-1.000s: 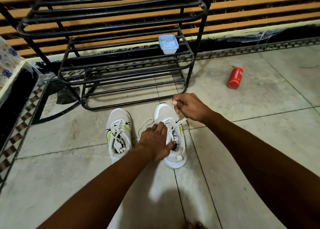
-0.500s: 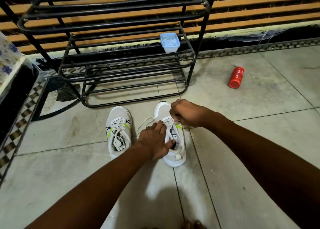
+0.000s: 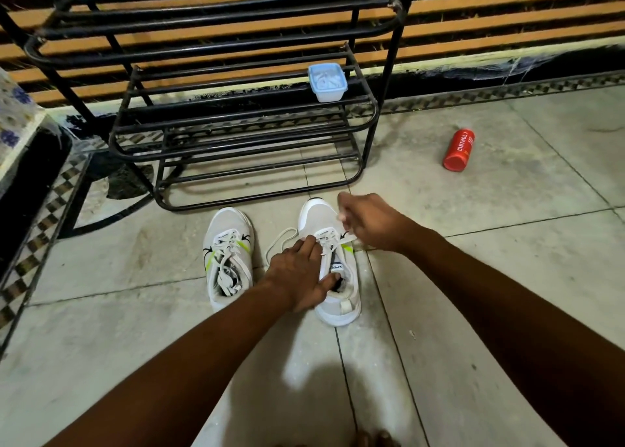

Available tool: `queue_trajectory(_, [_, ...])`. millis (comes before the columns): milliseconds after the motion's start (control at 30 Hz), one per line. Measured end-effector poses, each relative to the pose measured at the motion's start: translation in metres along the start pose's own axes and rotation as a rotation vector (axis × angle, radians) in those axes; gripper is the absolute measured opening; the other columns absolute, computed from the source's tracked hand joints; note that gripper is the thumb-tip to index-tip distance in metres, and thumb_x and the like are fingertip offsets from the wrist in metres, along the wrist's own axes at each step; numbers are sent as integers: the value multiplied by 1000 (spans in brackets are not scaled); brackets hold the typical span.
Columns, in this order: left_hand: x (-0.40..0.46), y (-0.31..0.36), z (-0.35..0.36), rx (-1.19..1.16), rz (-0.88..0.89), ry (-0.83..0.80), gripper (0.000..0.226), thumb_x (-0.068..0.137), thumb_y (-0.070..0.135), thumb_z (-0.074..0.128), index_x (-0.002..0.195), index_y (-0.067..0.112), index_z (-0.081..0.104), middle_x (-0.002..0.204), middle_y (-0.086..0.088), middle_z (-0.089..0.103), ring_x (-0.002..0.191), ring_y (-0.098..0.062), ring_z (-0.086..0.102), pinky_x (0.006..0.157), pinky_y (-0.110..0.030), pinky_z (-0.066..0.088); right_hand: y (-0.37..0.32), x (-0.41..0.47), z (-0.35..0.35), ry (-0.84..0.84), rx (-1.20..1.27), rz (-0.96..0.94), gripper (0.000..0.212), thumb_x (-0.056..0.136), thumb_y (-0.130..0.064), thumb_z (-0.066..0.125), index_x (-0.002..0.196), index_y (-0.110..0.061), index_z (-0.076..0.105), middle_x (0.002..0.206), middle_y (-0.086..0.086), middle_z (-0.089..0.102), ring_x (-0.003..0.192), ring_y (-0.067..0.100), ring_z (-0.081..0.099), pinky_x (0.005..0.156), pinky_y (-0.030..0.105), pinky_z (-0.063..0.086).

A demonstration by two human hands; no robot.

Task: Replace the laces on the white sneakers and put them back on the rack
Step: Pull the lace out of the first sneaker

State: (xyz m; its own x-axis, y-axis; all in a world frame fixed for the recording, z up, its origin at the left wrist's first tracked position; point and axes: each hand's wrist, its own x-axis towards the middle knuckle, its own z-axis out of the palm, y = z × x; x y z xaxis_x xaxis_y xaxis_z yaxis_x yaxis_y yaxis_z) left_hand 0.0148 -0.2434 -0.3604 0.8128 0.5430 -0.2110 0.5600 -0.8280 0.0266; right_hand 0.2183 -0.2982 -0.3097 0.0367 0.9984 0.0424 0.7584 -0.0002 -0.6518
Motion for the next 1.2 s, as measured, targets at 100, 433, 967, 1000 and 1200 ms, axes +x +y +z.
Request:
queue_trajectory(100, [-1, 0, 1, -24, 1, 19, 65, 99, 68, 36, 137, 15, 43, 136, -3, 42, 124, -26, 52, 84, -39, 46, -6, 6, 4, -360, -502, -162, 13, 80, -7, 60, 84, -16, 51, 80, 7, 59, 75, 29, 56, 68, 43, 51])
queue_trajectory(433, [8, 2, 12, -271, -146, 133, 51, 97, 64, 37, 117, 18, 50, 119, -4, 52, 103, -32, 63, 76, -42, 50, 12, -8, 35, -5, -167, -196, 16, 78, -14, 78, 72, -9, 64, 72, -1, 53, 71, 20, 50, 68, 23, 26])
queue_trajectory(967, [-9, -12, 20, -416, -98, 344, 36, 102, 49, 29, 96, 19, 48, 90, -10, 65, 80, -38, 62, 62, -40, 42, 43, -30, 24, 672, 520, 384, 8, 85, -9, 68, 78, -12, 64, 78, 3, 74, 70, 23, 72, 70, 43, 59])
queue_trajectory(1000, [-9, -10, 18, -418, -99, 336, 39, 102, 53, 28, 96, 20, 48, 91, -9, 65, 82, -37, 62, 63, -40, 42, 50, -35, 22, 638, 484, 402, 3, 83, -15, 69, 81, -15, 67, 80, 2, 76, 74, 22, 73, 75, 46, 61])
queue_trajectory(1200, [4, 7, 6, -390, -170, 238, 38, 94, 49, 54, 118, 20, 54, 115, -6, 62, 104, -35, 62, 81, -43, 51, 39, -61, 58, 491, 265, 322, 37, 79, -11, 84, 113, -18, 69, 114, 3, 62, 78, 11, 68, 76, 18, 55])
